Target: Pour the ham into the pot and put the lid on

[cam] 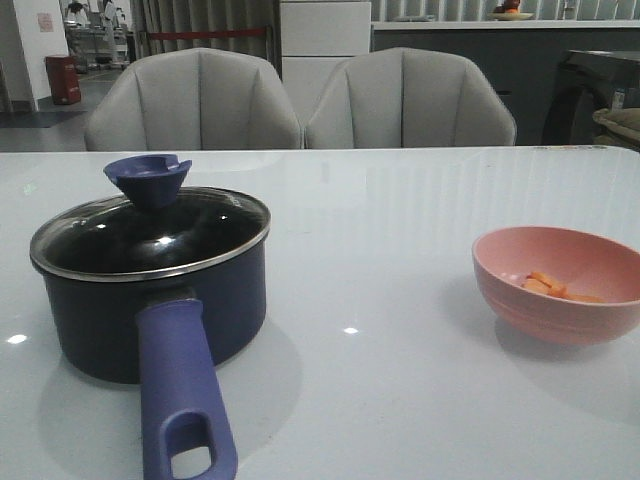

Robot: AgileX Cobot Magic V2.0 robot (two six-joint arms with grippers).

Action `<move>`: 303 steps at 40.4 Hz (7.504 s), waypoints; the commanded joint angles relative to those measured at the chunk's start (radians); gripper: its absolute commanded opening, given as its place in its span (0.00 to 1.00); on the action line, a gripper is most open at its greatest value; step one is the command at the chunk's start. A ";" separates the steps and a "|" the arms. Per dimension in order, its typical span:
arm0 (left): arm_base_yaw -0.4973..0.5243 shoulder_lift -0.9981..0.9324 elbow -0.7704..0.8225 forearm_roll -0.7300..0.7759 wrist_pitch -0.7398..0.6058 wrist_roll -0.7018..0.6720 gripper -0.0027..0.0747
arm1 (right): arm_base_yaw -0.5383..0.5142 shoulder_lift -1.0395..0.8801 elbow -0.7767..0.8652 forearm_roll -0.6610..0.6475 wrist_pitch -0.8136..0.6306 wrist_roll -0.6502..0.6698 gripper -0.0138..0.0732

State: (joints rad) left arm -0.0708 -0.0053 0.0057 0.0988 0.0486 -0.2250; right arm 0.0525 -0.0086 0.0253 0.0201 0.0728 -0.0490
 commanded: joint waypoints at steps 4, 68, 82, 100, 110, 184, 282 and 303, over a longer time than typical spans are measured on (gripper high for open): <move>-0.006 -0.022 0.032 -0.003 -0.082 -0.007 0.19 | -0.007 -0.019 0.011 -0.011 -0.083 0.001 0.33; -0.006 0.355 -0.505 -0.072 0.314 -0.007 0.19 | -0.007 -0.019 0.011 -0.011 -0.083 0.001 0.33; -0.006 0.367 -0.505 -0.007 0.316 -0.007 0.47 | -0.007 -0.019 0.011 -0.011 -0.083 0.001 0.33; -0.006 0.377 -0.505 -0.040 0.272 -0.007 0.71 | -0.007 -0.019 0.011 -0.011 -0.083 0.001 0.33; -0.006 0.389 -0.511 -0.099 0.285 -0.007 0.72 | -0.007 -0.019 0.011 -0.011 -0.083 0.001 0.33; -0.405 1.768 -1.689 -0.161 1.183 0.035 0.93 | -0.005 -0.019 0.011 -0.011 -0.083 0.001 0.33; -0.403 1.878 -1.664 -0.165 1.237 0.027 0.38 | -0.004 -0.020 0.011 -0.011 -0.083 0.001 0.33; -0.403 1.853 -1.690 -0.163 1.237 0.031 0.38 | -0.004 -0.020 0.011 -0.011 -0.083 0.001 0.33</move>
State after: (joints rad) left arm -0.4710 1.9088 -1.6459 -0.0489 1.2410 -0.1871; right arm 0.0525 -0.0086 0.0253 0.0201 0.0728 -0.0490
